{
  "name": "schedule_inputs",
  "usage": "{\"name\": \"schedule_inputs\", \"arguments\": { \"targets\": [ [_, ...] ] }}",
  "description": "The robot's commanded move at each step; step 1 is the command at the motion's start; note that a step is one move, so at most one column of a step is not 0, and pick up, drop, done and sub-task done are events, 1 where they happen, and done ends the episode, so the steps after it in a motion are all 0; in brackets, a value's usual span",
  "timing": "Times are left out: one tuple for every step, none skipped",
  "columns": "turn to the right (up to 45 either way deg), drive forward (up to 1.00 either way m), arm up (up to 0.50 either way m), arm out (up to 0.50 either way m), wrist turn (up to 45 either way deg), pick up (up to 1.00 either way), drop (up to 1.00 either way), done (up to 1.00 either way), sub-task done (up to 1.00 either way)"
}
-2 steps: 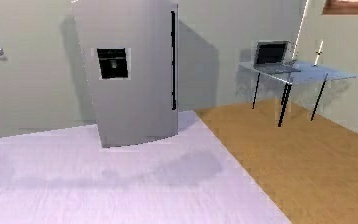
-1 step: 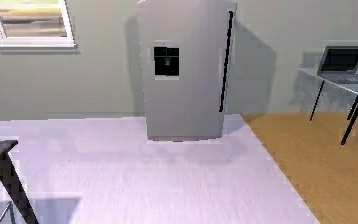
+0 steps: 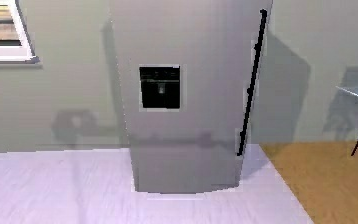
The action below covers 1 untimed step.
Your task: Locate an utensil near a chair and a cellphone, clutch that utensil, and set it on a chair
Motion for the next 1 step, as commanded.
{"name": "schedule_inputs", "arguments": {
  "targets": [
    [-45.0, 0.0, 0.0, 0.0, 0.0, 0.0, 0.0, 0.0, 0.0]
  ]
}}
